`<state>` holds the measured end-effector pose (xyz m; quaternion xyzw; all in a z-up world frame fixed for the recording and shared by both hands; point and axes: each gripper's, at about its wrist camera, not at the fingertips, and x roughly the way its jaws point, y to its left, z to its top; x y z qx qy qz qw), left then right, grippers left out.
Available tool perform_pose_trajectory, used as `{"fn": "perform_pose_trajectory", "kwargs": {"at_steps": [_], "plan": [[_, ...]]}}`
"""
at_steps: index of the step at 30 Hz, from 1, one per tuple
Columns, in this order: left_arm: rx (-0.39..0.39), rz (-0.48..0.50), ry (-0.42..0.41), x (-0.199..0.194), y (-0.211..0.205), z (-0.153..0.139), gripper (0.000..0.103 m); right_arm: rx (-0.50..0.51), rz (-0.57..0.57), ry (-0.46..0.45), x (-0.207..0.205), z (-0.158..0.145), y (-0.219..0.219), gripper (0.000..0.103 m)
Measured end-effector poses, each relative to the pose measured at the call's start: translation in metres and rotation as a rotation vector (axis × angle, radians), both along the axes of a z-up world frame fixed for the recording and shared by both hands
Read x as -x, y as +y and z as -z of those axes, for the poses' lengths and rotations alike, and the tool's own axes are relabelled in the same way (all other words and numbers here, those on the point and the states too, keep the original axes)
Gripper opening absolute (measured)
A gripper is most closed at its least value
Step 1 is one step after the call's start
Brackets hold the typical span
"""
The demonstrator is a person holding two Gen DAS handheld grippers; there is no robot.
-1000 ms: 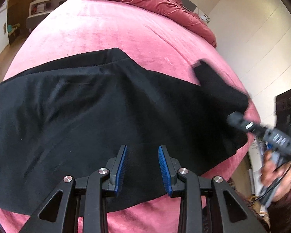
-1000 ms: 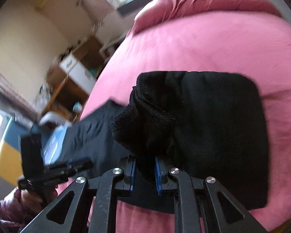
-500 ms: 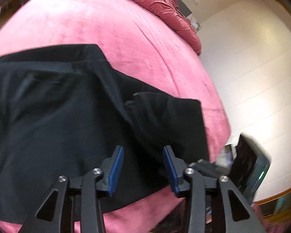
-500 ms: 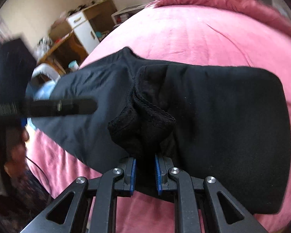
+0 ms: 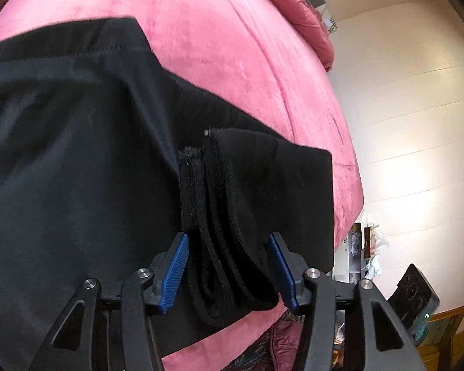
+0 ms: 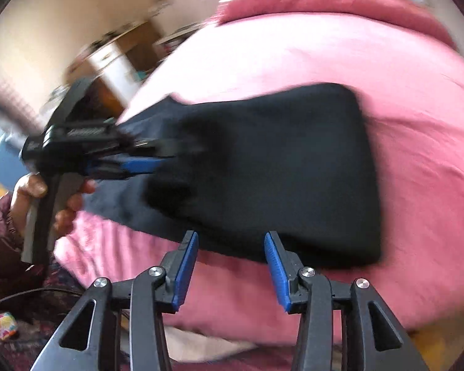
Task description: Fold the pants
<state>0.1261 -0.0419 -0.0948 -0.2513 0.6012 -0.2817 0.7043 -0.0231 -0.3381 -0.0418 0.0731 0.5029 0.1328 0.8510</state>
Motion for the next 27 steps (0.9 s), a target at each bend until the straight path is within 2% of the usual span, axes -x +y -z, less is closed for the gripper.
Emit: {"fn": "perform_pose_trajectory", "kwargs": {"at_steps": [2, 4, 6, 8, 12, 16, 19, 22, 24, 27], "plan": [[-0.026, 0.006, -0.013, 0.002, -0.006, 0.000, 0.050, 0.024, 0.103, 0.016, 0.013, 0.000, -0.032, 0.046], [-0.046, 0.025, -0.028, 0.003, -0.016, 0.000, 0.028, 0.067, 0.197, 0.038, 0.022, 0.005, -0.057, 0.049], [-0.078, 0.034, -0.057, 0.004, -0.019, -0.003, 0.023, 0.075, 0.280, 0.070, 0.027, 0.015, -0.076, 0.052], [-0.070, 0.039, -0.087, 0.008, -0.020, -0.010, 0.012, 0.062, 0.317, 0.081, 0.027, 0.022, -0.082, 0.052], [0.031, 0.027, -0.140, 0.010, -0.018, -0.037, 0.011, 0.089, 0.308, 0.074, 0.015, 0.031, -0.073, 0.053], [0.157, 0.009, -0.219, 0.011, -0.013, -0.078, 0.011, 0.085, 0.316, 0.061, 0.002, 0.037, -0.069, 0.053], [0.200, 0.016, -0.272, 0.014, -0.012, -0.102, 0.011, 0.053, 0.367, 0.036, -0.005, 0.038, -0.074, 0.053], [0.212, 0.024, -0.291, 0.016, -0.012, -0.110, 0.011, -0.065, 0.432, 0.026, -0.008, 0.039, -0.086, 0.053], [0.187, 0.024, -0.297, 0.015, -0.012, -0.109, 0.011, -0.001, 0.443, 0.028, -0.009, 0.040, -0.084, 0.053], [0.122, 0.003, -0.252, 0.011, -0.006, -0.086, 0.010, 0.163, 0.445, 0.012, -0.010, 0.041, -0.077, 0.053]]}}
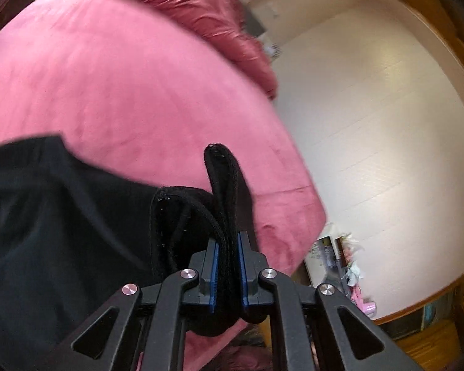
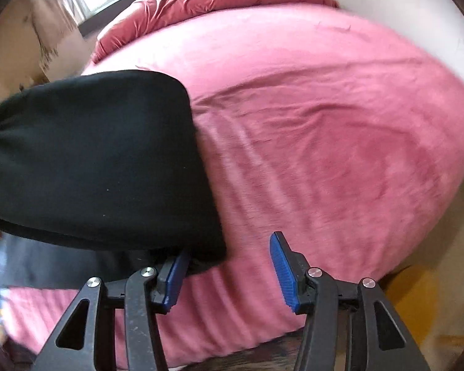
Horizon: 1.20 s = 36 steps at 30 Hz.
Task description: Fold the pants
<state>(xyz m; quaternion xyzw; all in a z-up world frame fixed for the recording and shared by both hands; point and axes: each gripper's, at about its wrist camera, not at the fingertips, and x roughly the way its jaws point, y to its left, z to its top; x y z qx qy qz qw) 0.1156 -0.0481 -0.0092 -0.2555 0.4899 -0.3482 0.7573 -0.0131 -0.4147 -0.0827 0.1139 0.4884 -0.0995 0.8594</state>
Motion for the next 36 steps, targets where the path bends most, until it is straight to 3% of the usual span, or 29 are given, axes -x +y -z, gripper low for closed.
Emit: {"fn": "perform_pose_trajectory", "kwargs": {"at_steps": [1, 3, 6, 8, 14, 17, 20, 23, 29, 36], "plan": [[-0.065, -0.015, 0.003, -0.001, 0.001, 0.014, 0.010, 0.072, -0.020, 0.009, -0.002, 0.002, 0.006, 0.055], [-0.110, -0.029, 0.063, -0.004, 0.004, 0.042, 0.010, 0.160, -0.067, 0.054, -0.009, 0.015, 0.018, 0.058], [-0.152, -0.045, 0.156, 0.006, 0.017, 0.084, 0.010, 0.141, -0.073, 0.058, -0.012, 0.019, 0.017, 0.059], [-0.151, -0.044, 0.158, 0.014, 0.019, 0.091, 0.010, 0.134, -0.084, 0.061, -0.012, 0.019, 0.017, 0.059], [-0.162, -0.030, 0.139, 0.017, 0.013, 0.090, 0.010, 0.124, -0.097, 0.078, -0.012, 0.019, 0.018, 0.059], [-0.201, -0.016, 0.115, 0.016, 0.014, 0.090, 0.011, 0.099, -0.116, 0.104, -0.014, 0.018, 0.014, 0.065], [-0.208, -0.029, 0.125, 0.018, 0.015, 0.098, 0.015, 0.075, -0.176, 0.150, -0.011, 0.011, 0.009, 0.065], [-0.233, -0.041, 0.105, 0.019, 0.015, 0.095, 0.021, 0.121, -0.257, 0.185, -0.002, -0.005, 0.007, 0.065], [-0.296, -0.053, 0.051, 0.027, 0.003, 0.087, 0.027, 0.056, -0.308, 0.037, -0.013, -0.058, 0.016, 0.062], [-0.397, -0.051, -0.035, 0.030, -0.017, 0.082, 0.027, 0.071, -0.444, -0.030, -0.094, -0.049, 0.087, 0.057]]}}
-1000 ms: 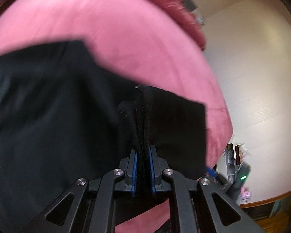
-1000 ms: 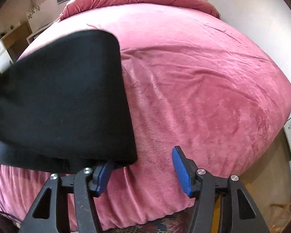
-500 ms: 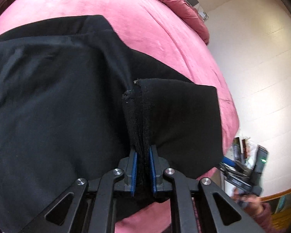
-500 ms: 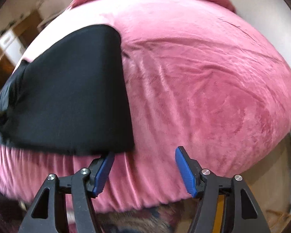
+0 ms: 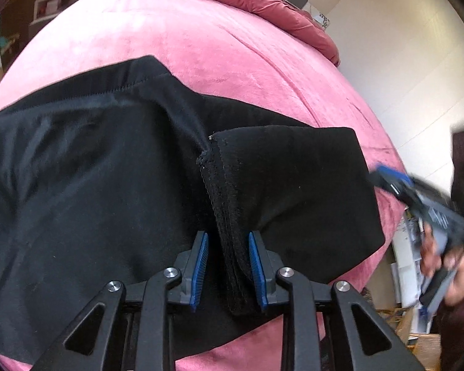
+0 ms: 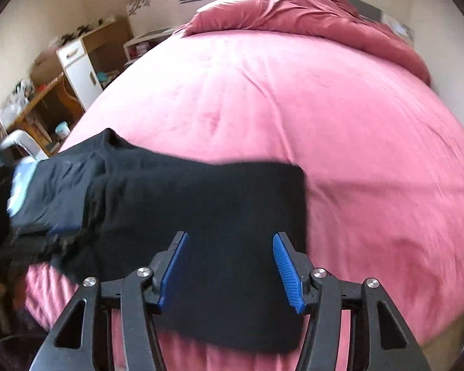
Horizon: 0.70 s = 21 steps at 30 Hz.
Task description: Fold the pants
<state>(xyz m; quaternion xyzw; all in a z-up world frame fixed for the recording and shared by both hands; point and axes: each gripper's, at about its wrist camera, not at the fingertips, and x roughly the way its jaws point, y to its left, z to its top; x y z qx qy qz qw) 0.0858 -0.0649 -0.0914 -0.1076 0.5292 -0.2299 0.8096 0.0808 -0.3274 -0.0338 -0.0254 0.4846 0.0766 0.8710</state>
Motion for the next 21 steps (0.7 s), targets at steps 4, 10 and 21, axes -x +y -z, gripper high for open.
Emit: {"fn": "perform_pose_trajectory", "kwargs": {"at_steps": [4, 10, 21], "plan": [[-0.056, 0.001, -0.049, 0.002, -0.014, -0.001, 0.028, 0.047, 0.037, 0.054, -0.042, 0.021, 0.017, 0.057], [-0.088, -0.004, -0.078, 0.006, -0.020, -0.001, 0.028, 0.064, 0.049, 0.080, -0.055, 0.047, 0.015, 0.058], [-0.126, -0.019, -0.110, 0.029, -0.016, -0.019, 0.034, 0.095, 0.069, 0.007, -0.042, 0.046, 0.023, 0.060]]}}
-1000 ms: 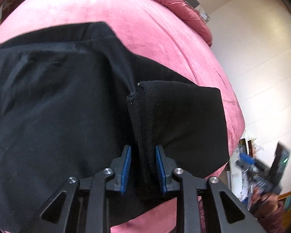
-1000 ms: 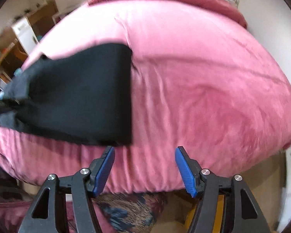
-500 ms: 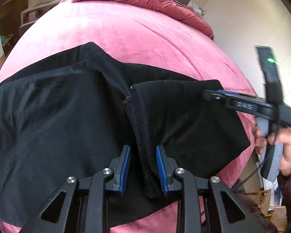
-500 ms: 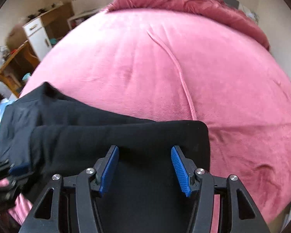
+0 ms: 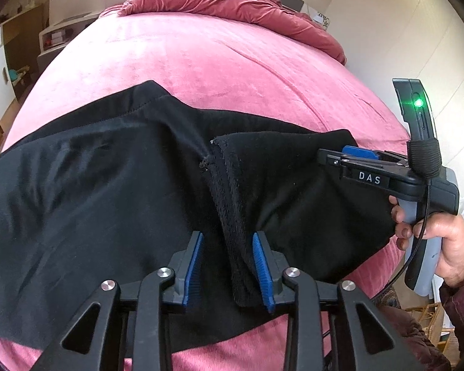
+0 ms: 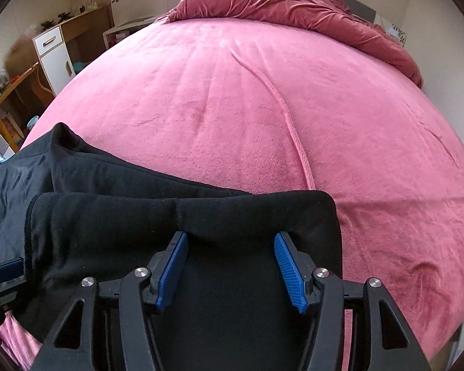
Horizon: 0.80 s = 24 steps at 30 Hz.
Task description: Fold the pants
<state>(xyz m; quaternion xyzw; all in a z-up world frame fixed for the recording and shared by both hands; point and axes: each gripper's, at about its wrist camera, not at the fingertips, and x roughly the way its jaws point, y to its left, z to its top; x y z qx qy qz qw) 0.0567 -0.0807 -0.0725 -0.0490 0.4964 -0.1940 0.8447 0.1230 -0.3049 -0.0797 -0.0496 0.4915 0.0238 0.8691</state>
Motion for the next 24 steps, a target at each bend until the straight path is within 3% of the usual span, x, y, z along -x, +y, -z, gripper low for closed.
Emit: {"fn": "perform_pose_trajectory", "kwargs": {"at_steps": [8, 16, 20, 23, 24], "plan": [[-0.011, -0.036, -0.011, 0.016, 0.011, -0.008, 0.037, -0.045, 0.015, -0.062, 0.020, -0.023, 0.011, 0.062], [0.082, -0.174, 0.096, 0.021, 0.061, -0.003, 0.037, -0.129, -0.180, -0.034, 0.065, -0.040, 0.056, 0.061], [0.195, -0.305, 0.183, 0.029, 0.110, 0.001, 0.037, -0.157, -0.305, 0.003, 0.087, -0.037, 0.086, 0.049], [0.258, -0.418, 0.200, 0.042, 0.154, -0.003, 0.037, -0.116, -0.383, 0.028, 0.096, -0.024, 0.113, 0.030], [0.285, -0.460, 0.207, 0.047, 0.170, -0.003, 0.037, -0.097, -0.395, 0.034, 0.098, -0.020, 0.120, 0.027]]}}
